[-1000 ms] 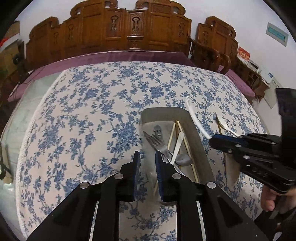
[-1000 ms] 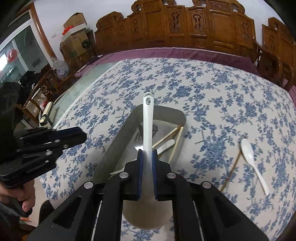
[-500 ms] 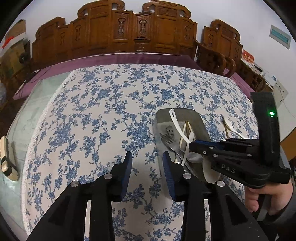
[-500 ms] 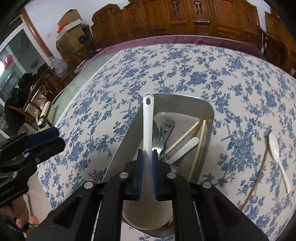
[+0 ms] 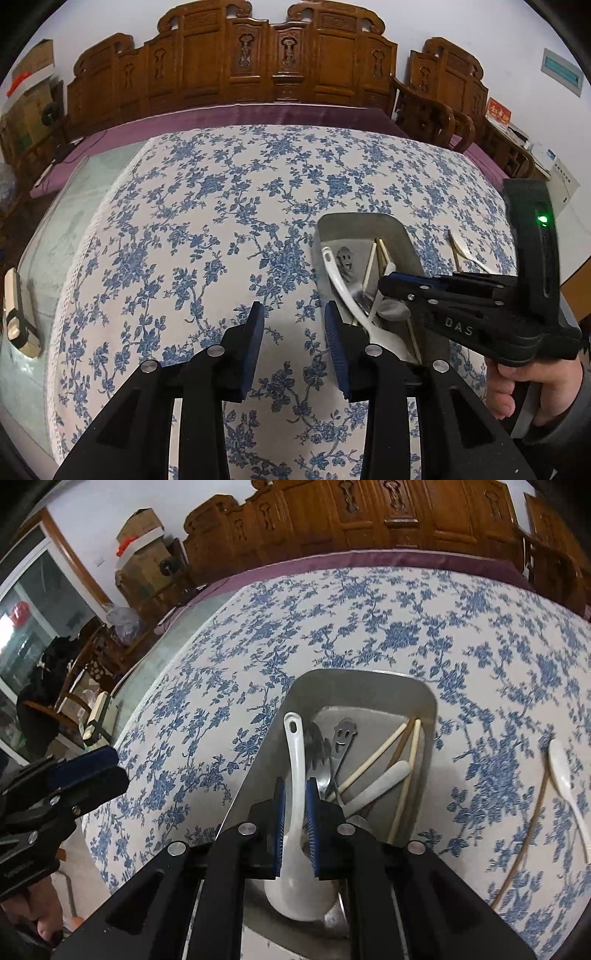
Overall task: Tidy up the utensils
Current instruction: 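Drop the white fork into the tray while the right tool lowers the white spoon in, then grasp the white plastic spoon on the cloth with the right tool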
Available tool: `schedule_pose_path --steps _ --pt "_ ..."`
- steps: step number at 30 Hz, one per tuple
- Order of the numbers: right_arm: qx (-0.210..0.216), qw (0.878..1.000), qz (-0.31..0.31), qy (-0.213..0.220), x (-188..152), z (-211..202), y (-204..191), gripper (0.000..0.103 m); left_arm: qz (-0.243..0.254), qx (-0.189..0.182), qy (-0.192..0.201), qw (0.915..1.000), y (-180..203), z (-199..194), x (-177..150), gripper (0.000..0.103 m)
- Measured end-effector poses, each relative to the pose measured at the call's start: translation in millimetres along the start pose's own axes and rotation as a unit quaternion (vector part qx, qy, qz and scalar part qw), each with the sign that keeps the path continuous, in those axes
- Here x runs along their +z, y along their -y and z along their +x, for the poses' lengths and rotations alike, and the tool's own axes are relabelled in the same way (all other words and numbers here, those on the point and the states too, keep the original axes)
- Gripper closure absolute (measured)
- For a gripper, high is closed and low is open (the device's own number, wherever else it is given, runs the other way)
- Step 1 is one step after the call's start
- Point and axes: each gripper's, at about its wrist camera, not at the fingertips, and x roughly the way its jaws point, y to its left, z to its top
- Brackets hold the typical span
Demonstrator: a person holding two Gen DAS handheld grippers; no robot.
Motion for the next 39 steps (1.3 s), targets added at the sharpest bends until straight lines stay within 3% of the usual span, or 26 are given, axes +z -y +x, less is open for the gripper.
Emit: schedule_pose_path --steps 3,5,7,10,12,16,22,30,39 --pt "-0.012 1.000 -0.019 0.014 -6.8 -21.9 3.9 0.089 0.003 -0.002 0.003 1.0000 7.9 -2.7 1.6 0.068" --pt "-0.019 0.999 -0.027 0.022 -12.1 -36.2 10.3 0.089 0.006 -0.005 0.008 0.9999 13.6 -5.3 2.5 0.055" --pt "-0.026 0.999 -0.032 0.030 -18.1 -51.9 18.4 0.089 0.012 -0.006 0.008 0.9999 22.2 -7.2 3.5 0.055" --pt "-0.039 0.998 -0.034 0.042 -30.1 -77.1 33.4 0.081 0.019 -0.010 0.009 0.9997 34.2 -9.3 4.2 0.053" --pt "-0.047 0.997 -0.034 0.048 -37.8 -93.2 44.7 0.079 0.023 -0.015 0.012 0.9996 42.3 -10.4 5.0 0.041" --pt "-0.070 0.995 -0.035 0.060 -52.2 -121.9 65.3 0.073 0.035 -0.026 0.015 0.9989 64.4 -10.1 7.2 0.031" --pt "-0.095 0.992 -0.036 0.071 -66.9 -152.3 97.5 0.069 0.051 -0.036 0.020 0.9978 96.4 -7.5 12.8 0.023" --pt "-0.126 0.990 -0.038 0.050 -71.4 -153.0 149.3 0.068 0.062 -0.051 0.009 0.9968 134.0 7.5 13.5 0.021" --pt "-0.135 0.990 -0.048 -0.003 -61.0 -113.0 195.9 0.068 0.079 -0.065 -0.014 0.9947 169.4 32.1 10.3 0.021"
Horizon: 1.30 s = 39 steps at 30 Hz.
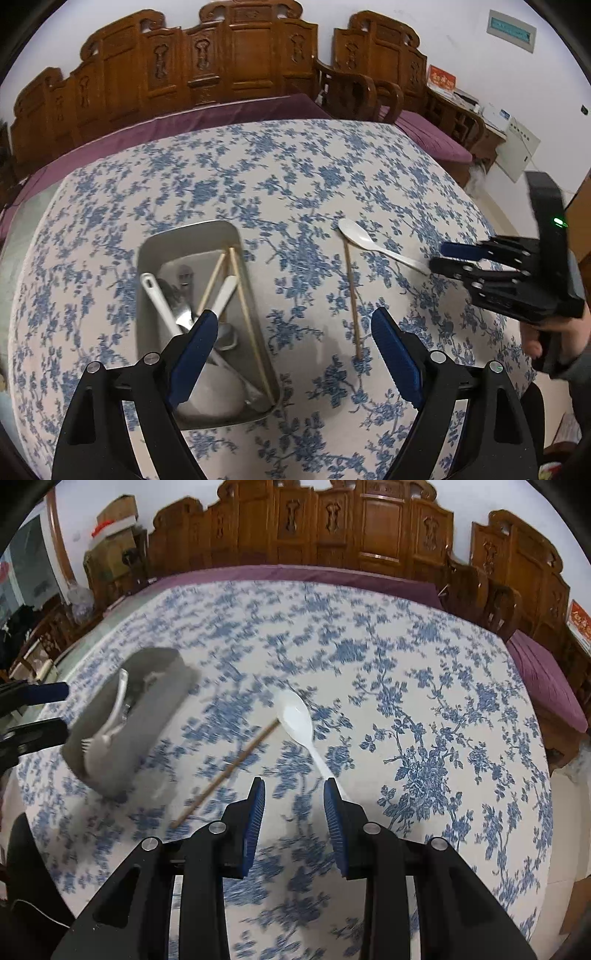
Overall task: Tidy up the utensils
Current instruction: 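Grasp the white plastic spoon on the cloth with the right tool, then grasp the wooden chopstick with the left tool while the right tool lifts the white spoon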
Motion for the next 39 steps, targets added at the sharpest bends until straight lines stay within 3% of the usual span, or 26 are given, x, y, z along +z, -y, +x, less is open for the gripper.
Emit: schedule_pose_path --steps 7,18,24,28,39 --pt "0.002 0.999 -0.015 -0.051 15.9 51.7 14.2 0.068 0.010 -0.008 -0.014 0.9998 13.8 16.9 1.2 0.021" --pt "-0.004 0.993 -0.057 -0.103 41.6 93.9 8.9 0.068 0.014 -0.010 -0.029 0.9994 20.3 32.9 0.5 0.021" --pt "0.001 0.992 -0.059 -0.114 44.4 97.7 10.0 0.070 0.016 -0.011 -0.032 0.9993 23.3 36.0 -0.8 0.021" --pt "-0.001 0.991 -0.056 -0.121 44.3 96.9 12.3 0.094 0.018 -0.012 -0.035 0.9992 25.3 37.6 -1.9 0.021" --pt "-0.014 0.996 -0.016 -0.092 20.7 70.1 24.5 0.095 0.017 -0.015 -0.054 0.9983 35.1 59.2 1.6 0.021"
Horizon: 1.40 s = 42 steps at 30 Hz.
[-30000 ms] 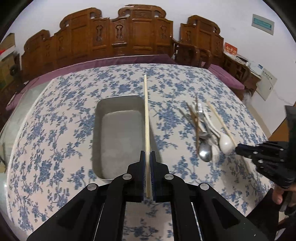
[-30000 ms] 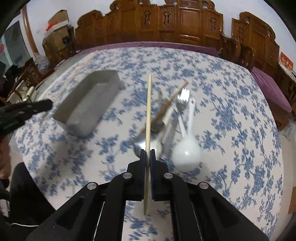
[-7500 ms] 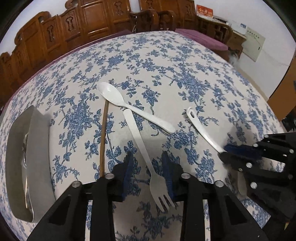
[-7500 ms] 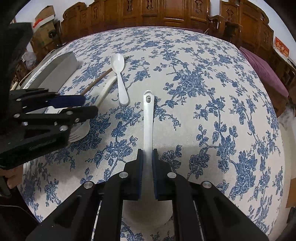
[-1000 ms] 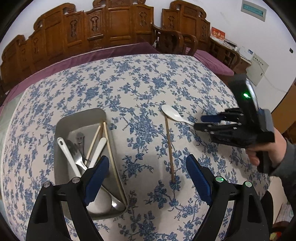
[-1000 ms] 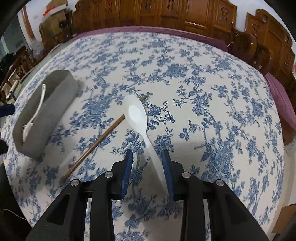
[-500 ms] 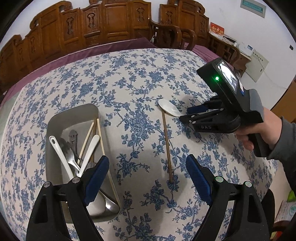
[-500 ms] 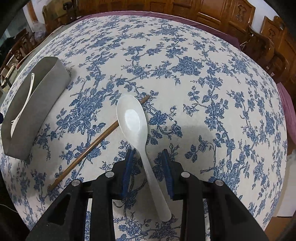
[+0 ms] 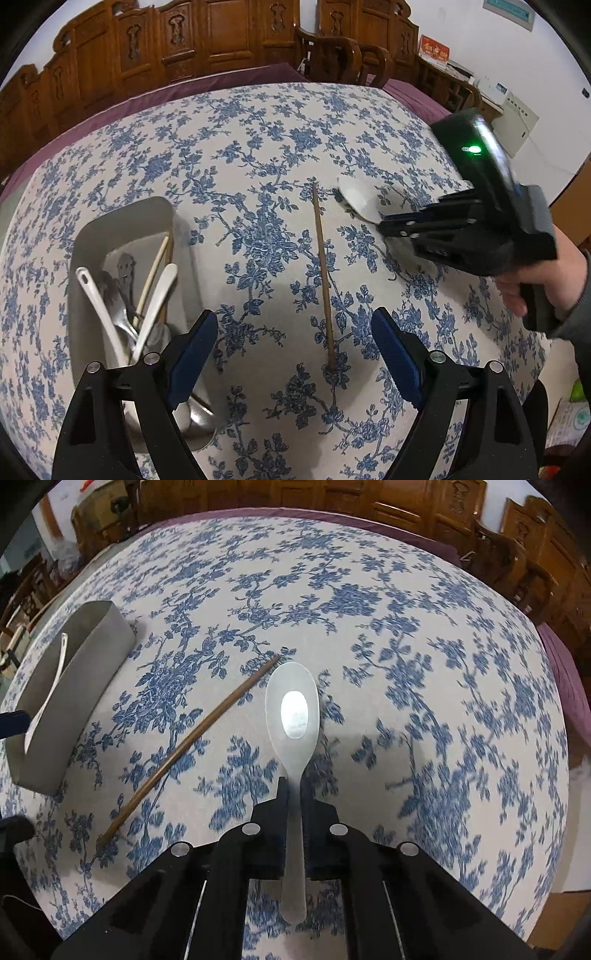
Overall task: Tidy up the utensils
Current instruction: 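Grasp the wooden chopstick with the left tool while the right tool lifts the white spoon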
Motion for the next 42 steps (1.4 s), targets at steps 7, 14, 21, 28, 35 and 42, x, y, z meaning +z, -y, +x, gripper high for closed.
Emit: schedule_pose_path --steps 7,14,21,28,35,42 --pt "0.005 0.999 0.025 0.026 -22.3 -28.6 13.2 0.095 0.015 -0.002 -0.011 0.9998 15.5 21.1 3.7 0.029" --pt "0.011 0.999 0.034 0.033 -46.7 -45.2 17.3 0.095 0.024 0.001 -0.030 0.9992 25.8 48.9 9.9 0.046" --pt "0.022 0.998 0.044 0.038 -64.3 -51.0 15.8 0.095 0.026 0.014 -0.050 0.9983 27.5 72.0 13.9 0.064" --pt "0.028 0.997 0.049 0.044 -73.5 -56.9 9.2 0.095 0.027 0.023 -0.054 0.9979 26.7 81.6 13.1 0.075" --pt "0.034 0.997 0.053 0.052 -78.9 -65.3 -0.5 0.095 0.019 0.032 -0.051 0.9980 22.9 81.5 13.4 0.098" --pt "0.037 0.996 0.057 0.064 -80.5 -79.8 -11.2 0.095 0.006 0.035 -0.033 0.9988 17.3 61.9 11.6 0.098"
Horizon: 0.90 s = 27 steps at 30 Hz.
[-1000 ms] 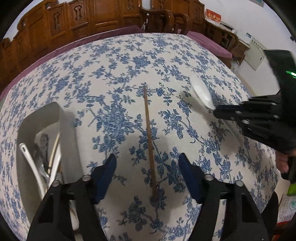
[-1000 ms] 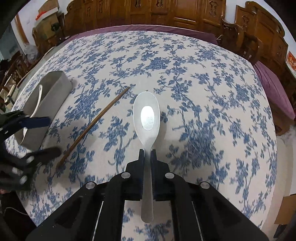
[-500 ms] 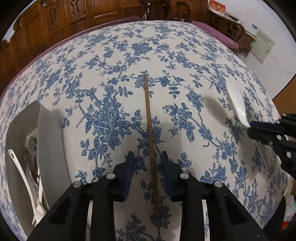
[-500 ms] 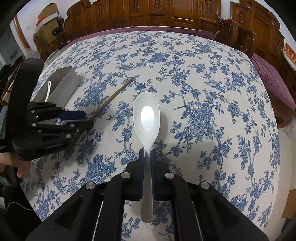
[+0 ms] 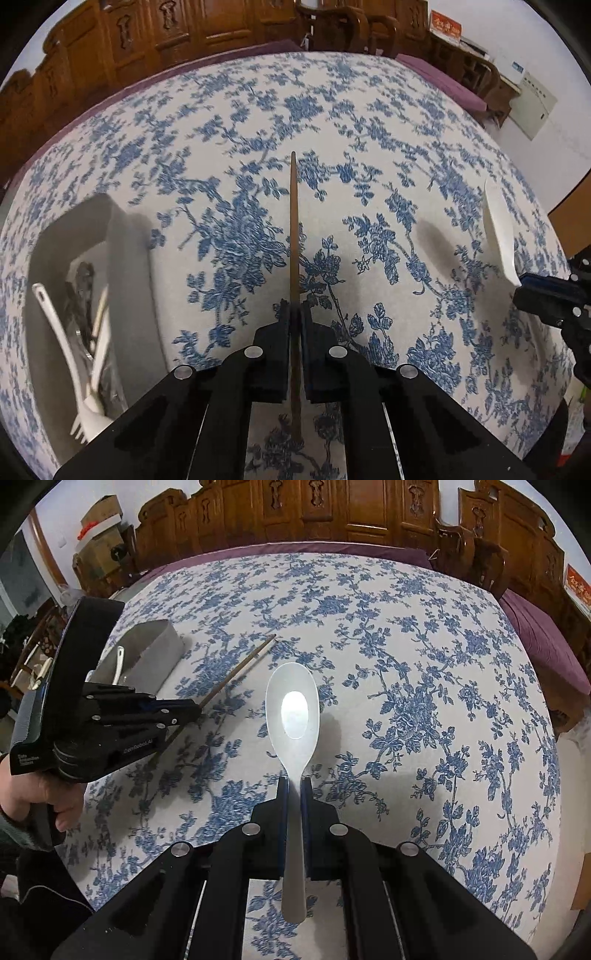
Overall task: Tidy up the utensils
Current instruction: 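Grasp the wooden chopstick with the left tool while the right tool lifts the white spoon, then carry the chopstick over the tray with the left tool while the right tool carries the spoon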
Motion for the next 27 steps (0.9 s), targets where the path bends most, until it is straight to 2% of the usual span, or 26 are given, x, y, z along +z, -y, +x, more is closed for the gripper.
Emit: schedule_pose_path --steps 17,27 --pt "0.008 0.999 -0.001 0.041 16.4 -39.1 -34.1 0.095 0.002 -0.005 0.068 0.9977 -17.2 -86.2 -3.0 0.098" --pt "0.019 0.998 -0.016 0.055 31.1 -46.1 -67.1 0.095 -0.004 -0.002 0.089 0.9960 -42.0 -118.1 -16.1 0.098"
